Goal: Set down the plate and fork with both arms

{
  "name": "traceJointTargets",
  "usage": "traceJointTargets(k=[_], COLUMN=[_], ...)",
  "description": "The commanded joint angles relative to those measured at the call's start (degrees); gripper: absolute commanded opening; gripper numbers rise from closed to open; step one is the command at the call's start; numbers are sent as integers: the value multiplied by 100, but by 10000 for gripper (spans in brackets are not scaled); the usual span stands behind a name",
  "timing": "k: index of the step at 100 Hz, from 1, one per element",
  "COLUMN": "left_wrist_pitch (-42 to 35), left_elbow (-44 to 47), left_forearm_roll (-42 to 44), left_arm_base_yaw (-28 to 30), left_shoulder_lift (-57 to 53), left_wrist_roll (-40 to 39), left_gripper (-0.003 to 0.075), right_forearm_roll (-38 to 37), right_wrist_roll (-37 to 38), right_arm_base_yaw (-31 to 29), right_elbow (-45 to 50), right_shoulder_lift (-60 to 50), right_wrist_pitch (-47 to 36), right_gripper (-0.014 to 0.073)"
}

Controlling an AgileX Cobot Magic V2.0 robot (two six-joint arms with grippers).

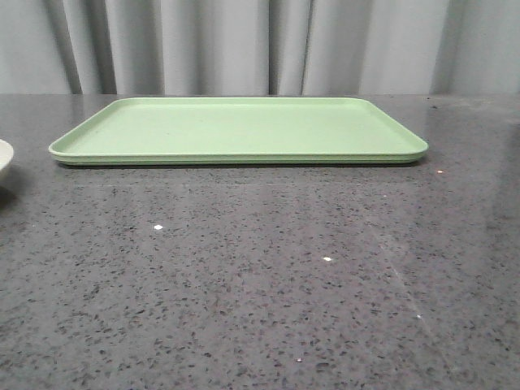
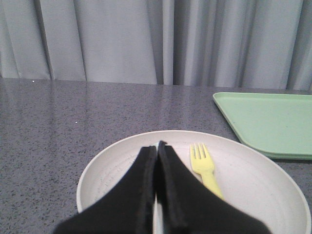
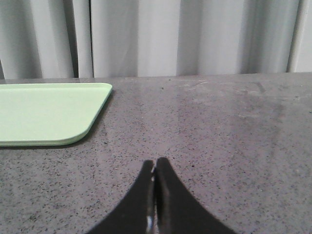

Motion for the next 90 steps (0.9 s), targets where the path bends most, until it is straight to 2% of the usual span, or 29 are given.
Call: traceJointTargets(k=[1, 29, 65, 90], left_wrist_pitch=[-320, 564, 2075, 2147], left_elbow=[-389, -1628, -3300, -3793], left_forearm_roll=[-88, -88, -88, -88], left_arm_base_yaw=[-22, -22, -22, -22], left_shoulder_lift=[-135, 654, 2489, 3390], left_wrist_roll=[-59, -59, -59, -59], left_gripper=[-21, -21, -20, -20], right_forearm_roll=[-45, -45, -45, -45], right_wrist_roll=[-25, -25, -25, -25], right_arm_base_yaw=[-34, -34, -34, -34], right_elbow=[-385, -1513, -2884, -3506], right_shoulder_lift=[-116, 585, 2162, 2996], right_wrist_pitch=[-214, 1007, 2005, 2508], right_gripper=[-66, -66, -66, -66])
